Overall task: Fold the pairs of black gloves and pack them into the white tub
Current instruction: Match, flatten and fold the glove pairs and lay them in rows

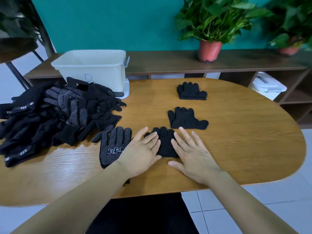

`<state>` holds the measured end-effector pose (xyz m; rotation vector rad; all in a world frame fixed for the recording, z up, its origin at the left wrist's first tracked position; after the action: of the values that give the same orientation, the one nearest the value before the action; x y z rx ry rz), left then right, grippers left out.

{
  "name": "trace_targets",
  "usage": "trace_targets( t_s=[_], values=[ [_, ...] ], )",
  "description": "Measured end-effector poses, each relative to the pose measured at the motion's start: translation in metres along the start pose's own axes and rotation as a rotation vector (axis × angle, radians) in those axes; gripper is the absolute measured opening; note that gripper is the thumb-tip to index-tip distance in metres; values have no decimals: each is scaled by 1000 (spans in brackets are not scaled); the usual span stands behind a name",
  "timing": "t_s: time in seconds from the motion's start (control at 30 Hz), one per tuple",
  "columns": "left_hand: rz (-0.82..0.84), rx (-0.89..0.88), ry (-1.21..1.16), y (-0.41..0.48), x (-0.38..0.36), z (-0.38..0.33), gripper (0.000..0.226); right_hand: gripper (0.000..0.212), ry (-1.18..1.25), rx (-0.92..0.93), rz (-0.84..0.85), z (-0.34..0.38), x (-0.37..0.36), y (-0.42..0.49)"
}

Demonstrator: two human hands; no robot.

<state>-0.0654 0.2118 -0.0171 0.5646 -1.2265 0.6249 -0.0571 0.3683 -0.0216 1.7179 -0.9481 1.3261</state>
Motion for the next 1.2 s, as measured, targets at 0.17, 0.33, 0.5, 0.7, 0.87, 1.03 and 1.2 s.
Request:
trace_targets(
  t_s=[0.17, 0.33, 0.5, 0.7, 0.87, 1.03, 1.2],
  values=[
    [-40, 25, 5, 1, 4, 7, 54, 61, 58, 13, -187, 17, 12, 7],
    [-6, 24, -139, 2, 9, 18, 74, 55, 92, -46, -292, 18, 16, 24],
    [-140, 77, -25, -3, 11, 2, 62, 37, 137, -59, -449, 16, 17, 25],
    [-272, 186, -35, 9, 11, 7, 65, 54, 83, -35, -459, 6, 17, 20],
    [-354, 206, 29, 16, 26, 12, 62, 46, 21, -15, -561, -2, 30, 23],
    [-389, 183, 71, 38, 64, 33, 66, 50, 23, -14, -604, -24, 66, 41],
    [-197, 194, 144, 86, 97, 53, 67, 50, -19, -18, -652, -65, 102, 72]
  ],
)
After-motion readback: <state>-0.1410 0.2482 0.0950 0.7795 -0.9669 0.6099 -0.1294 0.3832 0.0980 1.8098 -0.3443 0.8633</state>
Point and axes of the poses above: each hand's wrist, its own y-axis towards the middle knuckle, its own x-axis out of the back of the hand, z = x × y, the point moved 6 cm from there along y, towards the middle knuckle, and after that the axes turned 5 degrees about -x, right-handed, at the moved point
